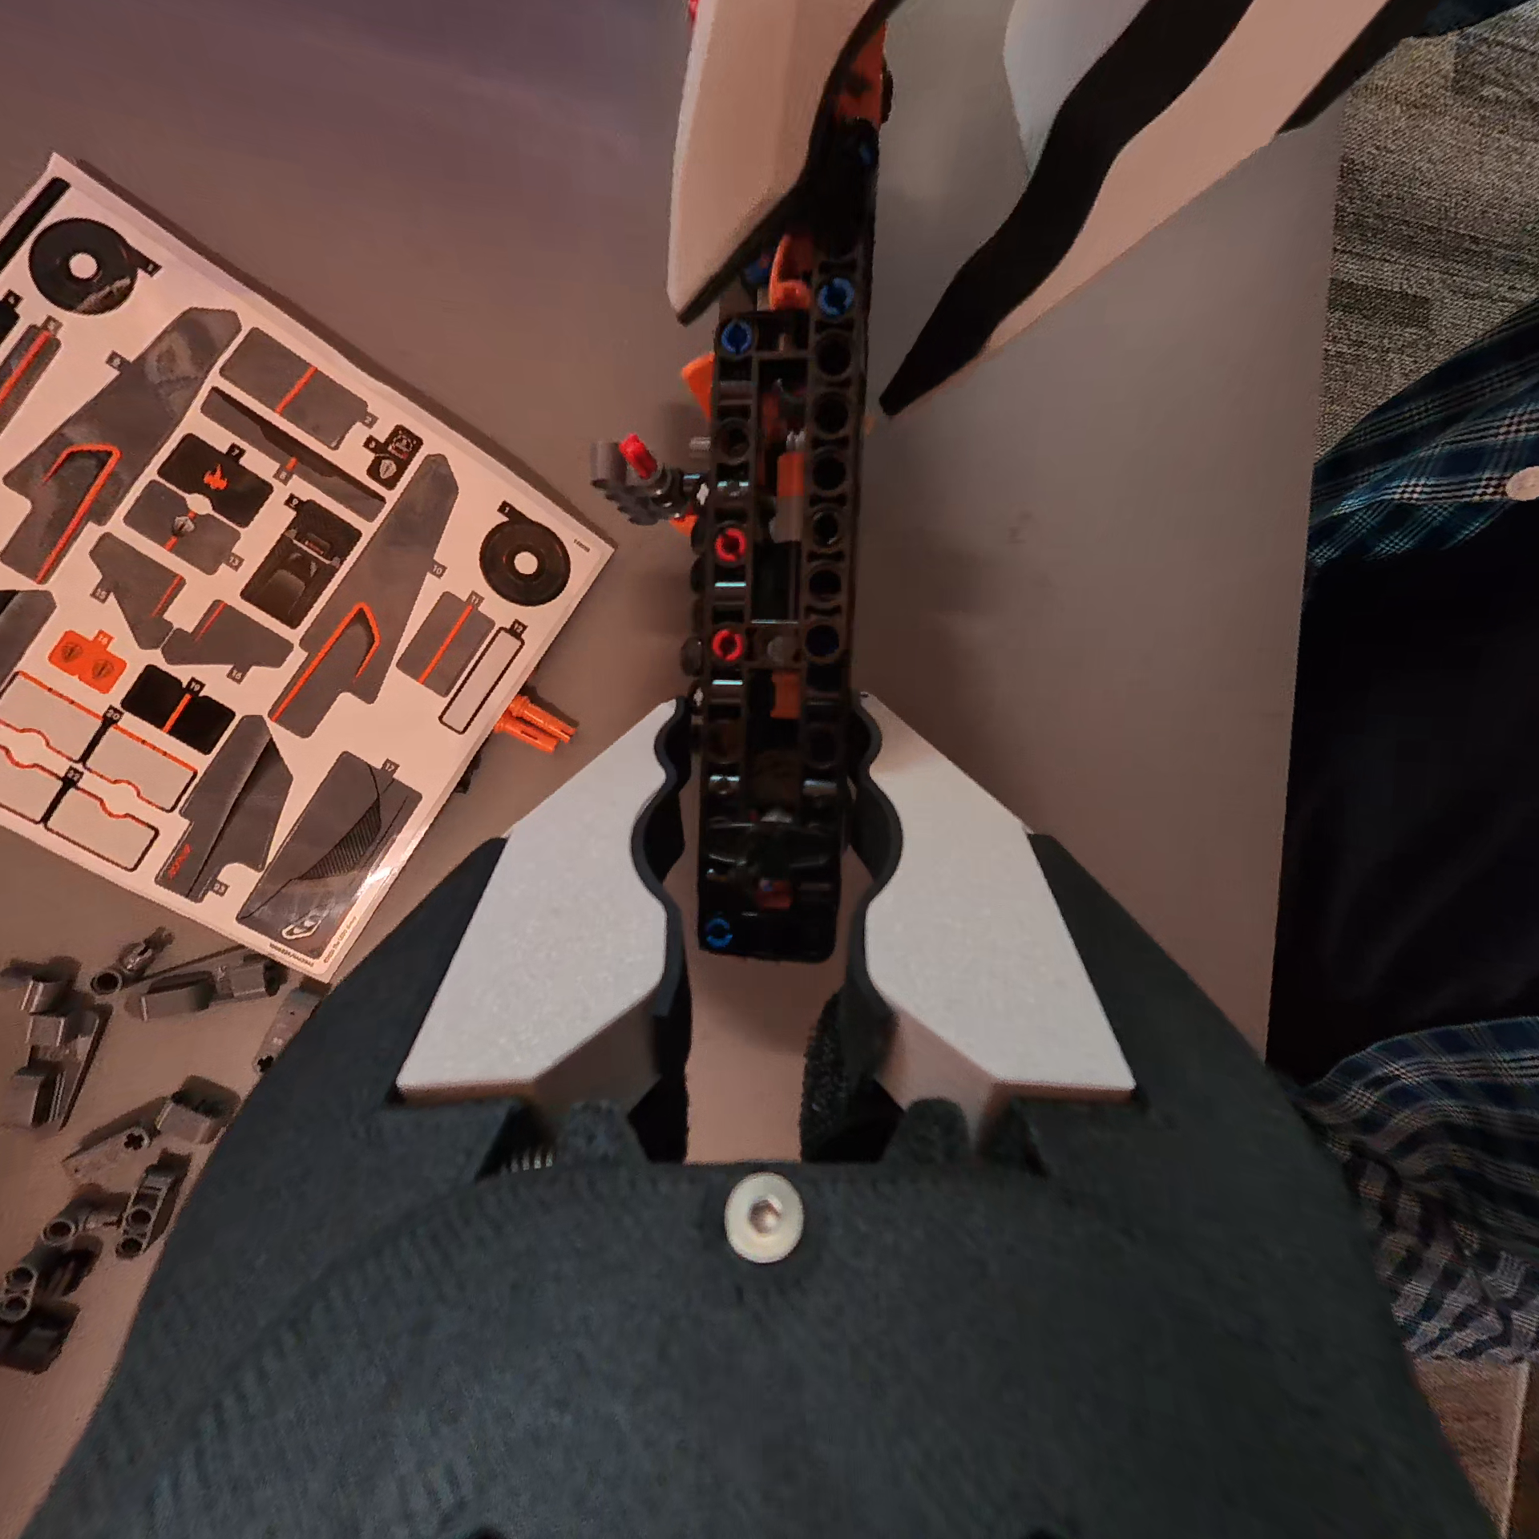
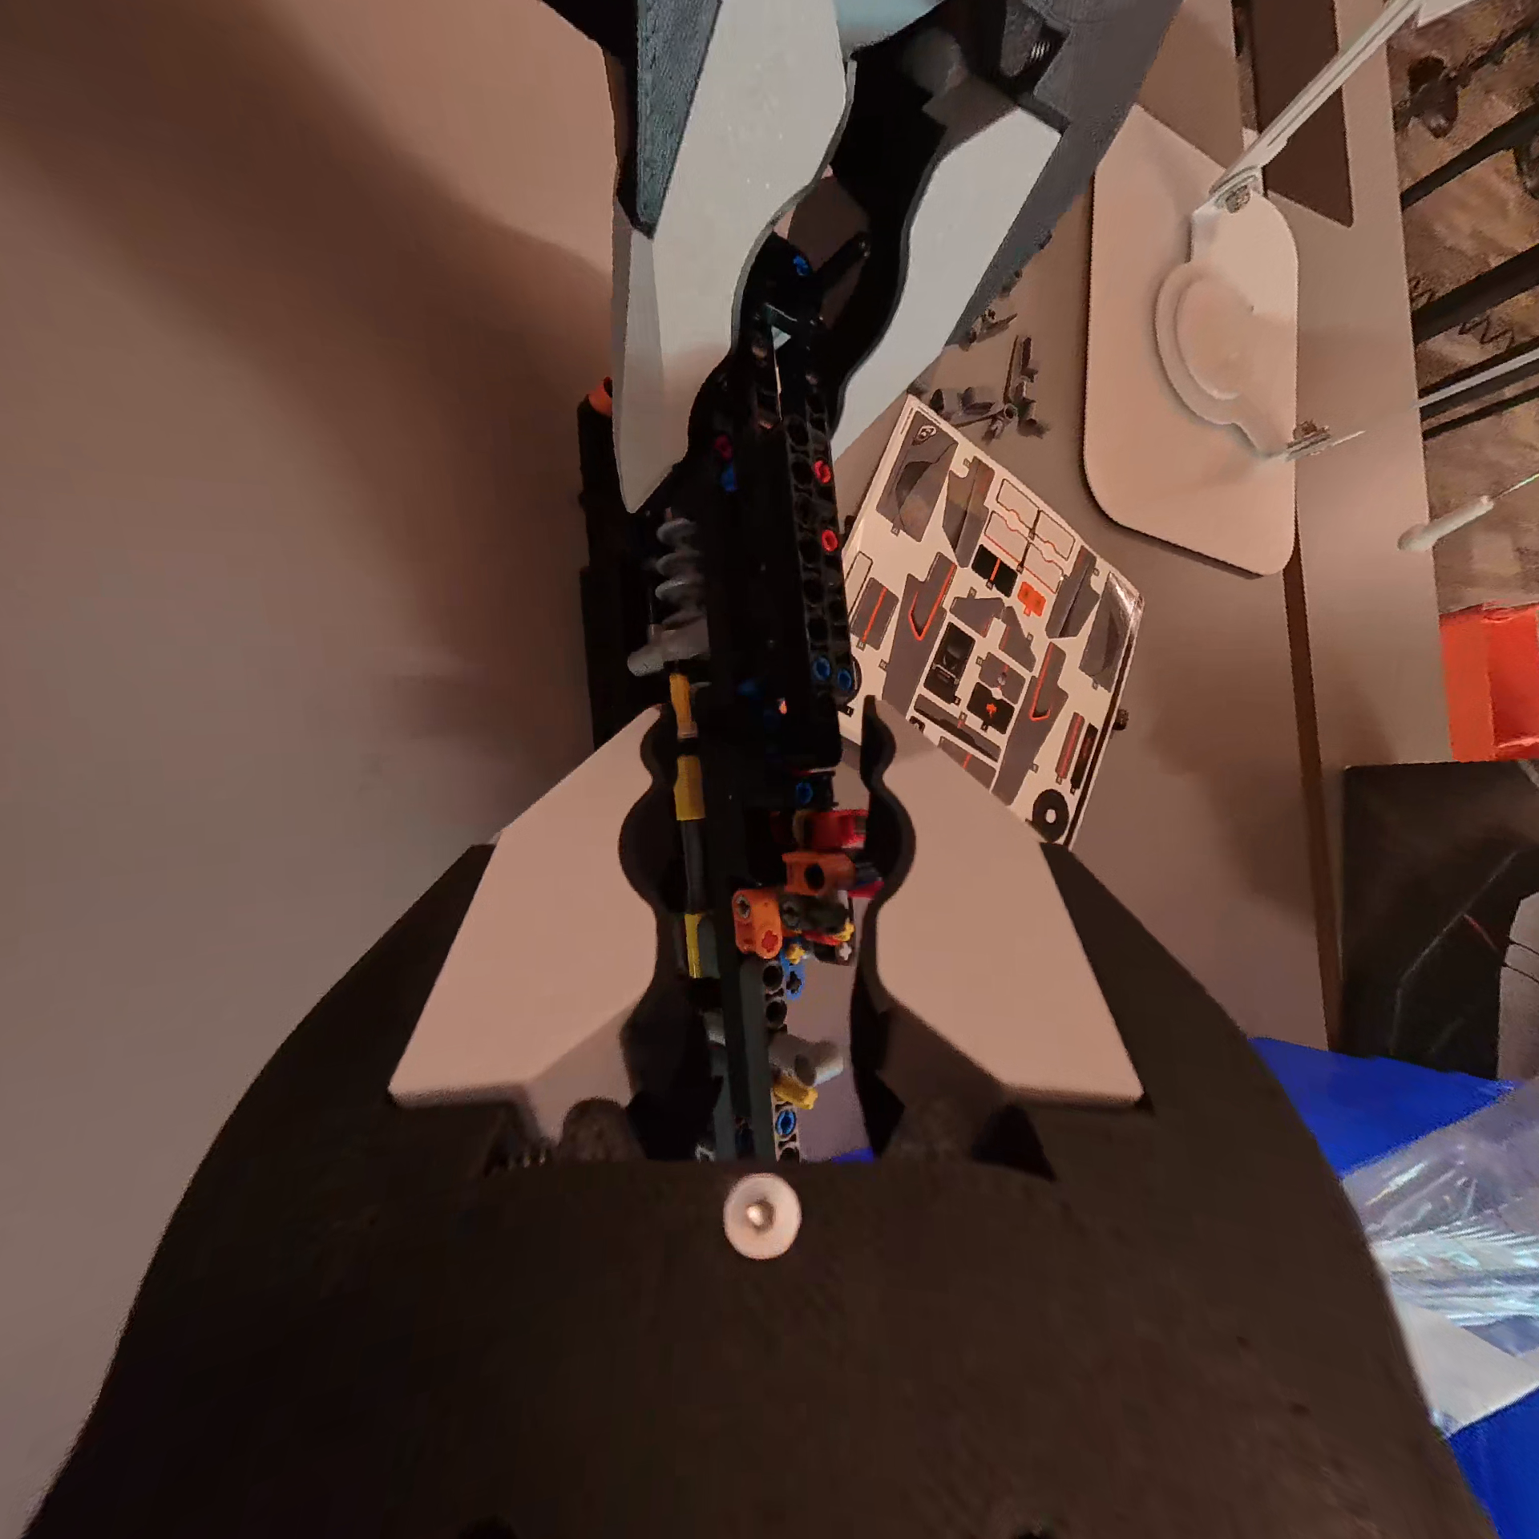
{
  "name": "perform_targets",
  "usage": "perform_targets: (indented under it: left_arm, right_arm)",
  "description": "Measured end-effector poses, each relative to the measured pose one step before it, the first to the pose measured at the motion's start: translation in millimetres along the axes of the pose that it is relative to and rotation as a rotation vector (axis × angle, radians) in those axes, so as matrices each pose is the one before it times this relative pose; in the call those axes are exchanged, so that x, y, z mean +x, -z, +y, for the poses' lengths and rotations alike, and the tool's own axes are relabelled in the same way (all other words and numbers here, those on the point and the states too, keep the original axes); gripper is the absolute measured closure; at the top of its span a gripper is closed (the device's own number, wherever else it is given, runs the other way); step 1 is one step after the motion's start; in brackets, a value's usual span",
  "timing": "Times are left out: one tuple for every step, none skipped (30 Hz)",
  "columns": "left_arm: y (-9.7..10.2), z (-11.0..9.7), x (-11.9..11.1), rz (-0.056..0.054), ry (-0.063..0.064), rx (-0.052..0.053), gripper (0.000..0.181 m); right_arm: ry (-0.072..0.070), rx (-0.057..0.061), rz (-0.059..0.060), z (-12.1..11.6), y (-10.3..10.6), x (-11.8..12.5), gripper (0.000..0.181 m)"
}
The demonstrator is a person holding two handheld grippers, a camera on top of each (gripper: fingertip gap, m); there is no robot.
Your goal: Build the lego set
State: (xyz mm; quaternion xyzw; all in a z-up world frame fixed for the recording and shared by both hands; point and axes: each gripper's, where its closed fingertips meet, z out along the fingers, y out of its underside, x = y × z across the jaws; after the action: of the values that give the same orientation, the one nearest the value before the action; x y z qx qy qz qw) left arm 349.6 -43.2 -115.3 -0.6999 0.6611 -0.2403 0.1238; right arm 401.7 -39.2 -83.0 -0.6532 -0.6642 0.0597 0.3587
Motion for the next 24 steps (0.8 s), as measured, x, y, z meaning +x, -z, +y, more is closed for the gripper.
perform_targets:
  left_arm:
    - [-0.03, 0.01, -0.10, 0.0012, 0.0021, 0.0000, 0.145]
    - [0.00, -0.07, 0.18, 0.0018, 0.0005, 0.0017, 0.145]
    - [-0.08, -0.07, 0.15, 0.0009, -0.0024, 0.0000, 0.145]
    - [0.01, 0.09, -0.18, -0.0012, -0.0015, -0.0024, 0.145]
    - [0.00, -0.06, 0.03, -0.0012, -0.0003, -0.0035, 0.145]
    - [-0.01, -0.17, 0.23, -0.0015, -0.0028, -0.0022, 0.145]
    - [-0.04, -0.09, 0.21, -0.0007, -0.0016, -0.0026, 0.145]
    - [-0.05, 0.00, 0.11, -0.0001, 0.0003, -0.0031, 0.145]
    - [0.03, -0.03, -0.13, 0.0004, 0.0015, -0.0018, 0.145]
    - [-0.02, 0.03, -0.03, 0.0017, 0.0020, -0.0008, 0.145]
    - [0.07, 0.08, -0.17, 0.0019, 0.0039, -0.0007, 0.145]
    - [-0.10, 0.06, -0.17, 0.0031, 0.0061, -0.0001, 0.145]
    - [-0.11, -0.02, 0.00, 0.0052, 0.0057, 0.0009, 0.145]
    - [-0.07, 0.06, -0.14, 0.0061, 0.0093, -0.0003, 0.145]
    - [-0.14, 0.36, 0.05, 0.0077, 0.0080, -0.0018, 0.145]
    - [-0.23, -0.14, 0.10, 0.0043, 0.0036, 0.0014, 0.145]
    - [-0.16, -0.19, 0.16, 0.0014, 0.0026, 0.0009, 0.145]
    - [-0.18, -0.17, 0.38, -0.0011, 0.0034, -0.0010, 0.145]
    - [-0.22, -0.10, 0.78, -0.0039, -0.0029, -0.0017, 0.145]
    - [0.22, 0.69, -0.06, -0.0072, -0.0009, -0.0056, 0.145]
    - [0.61, 0.59, -0.41, -0.0037, 0.0054, -0.0008, 0.145]
    - [0.02, 0.07, 0.42, 0.0015, 0.0007, 0.0047, 0.145]
    - [-0.15, 0.27, 0.50, 0.0014, -0.0005, 0.0022, 0.145]
    - [0.15, 0.36, -0.12, -0.0003, 0.0023, 0.0013, 0.145]
  right_arm:
    - [0.0068, 0.0060, -0.0010, -2.15, 1.93, 0.22, 0.137]
    - [0.0042, 0.0097, -0.0020, -3.18, 2.24, 0.67, 0.137]
    - [0.0016, 0.0150, -0.0024, -4.25, 2.14, 1.26, 0.139]
    - [-0.0043, 0.0169, -0.0111, -4.83, 1.48, 0.67, 0.142]
    - [-0.0023, 0.0150, -0.0173, -4.84, 0.47, -0.40, 0.146]
    - [0.0100, 0.0029, -0.0104, -3.14, -1.09, -0.70, 0.148]
    - [0.0214, -0.0158, 0.0019, -0.56, -2.77, -0.40, 0.145]
    - [0.0315, -0.0221, 0.0151, 0.88, -3.35, 0.24, 0.141]
    - [0.0271, -0.0118, 0.0016, 0.08, -3.24, -2.75, 0.139]
    - [0.0150, 0.0037, 0.0083, -1.40, -2.18, -2.24, 0.137]
    - [0.0151, 0.0013, 0.0299, 0.15, -0.62, 0.41, 0.137]
    - [0.0162, -0.0189, 0.0361, 4.18, -0.32, 0.92, 0.135]
    - [0.0138, -0.0174, 0.0320, 4.32, -0.07, -0.17, 0.135]
    - [0.0118, 0.0058, 0.0369, 0.73, 0.39, -0.56, 0.138]
    - [0.0122, 0.0170, 0.0399, -1.04, 0.63, -0.71, 0.138]
    - [0.0057, 0.0021, 0.0555, 0.50, 0.63, 2.55, 0.143]
    - [0.0140, -0.0076, 0.0545, 1.21, -0.03, 2.94, 0.147]
    - [0.0264, -0.0102, 0.0375, 0.77, -0.63, 0.47, 0.147]
    - [0.0137, -0.0134, 0.0267, 0.59, -0.72, 0.09, 0.147]
    - [-0.0026, -0.0060, 0.0155, -0.51, -0.31, 0.27, 0.147]
    - [0.0009, -0.0060, 0.0106, -0.15, -0.44, 0.54, 0.148]
    - [0.0089, -0.0098, 0.0100, 0.33, -0.50, 0.97, 0.149]
    - [0.0147, -0.0089, 0.0016, 0.00, -0.53, -0.30, 0.150]
    - [0.0130, -0.0099, 0.0030, -0.09, -0.76, 0.18, 0.150]
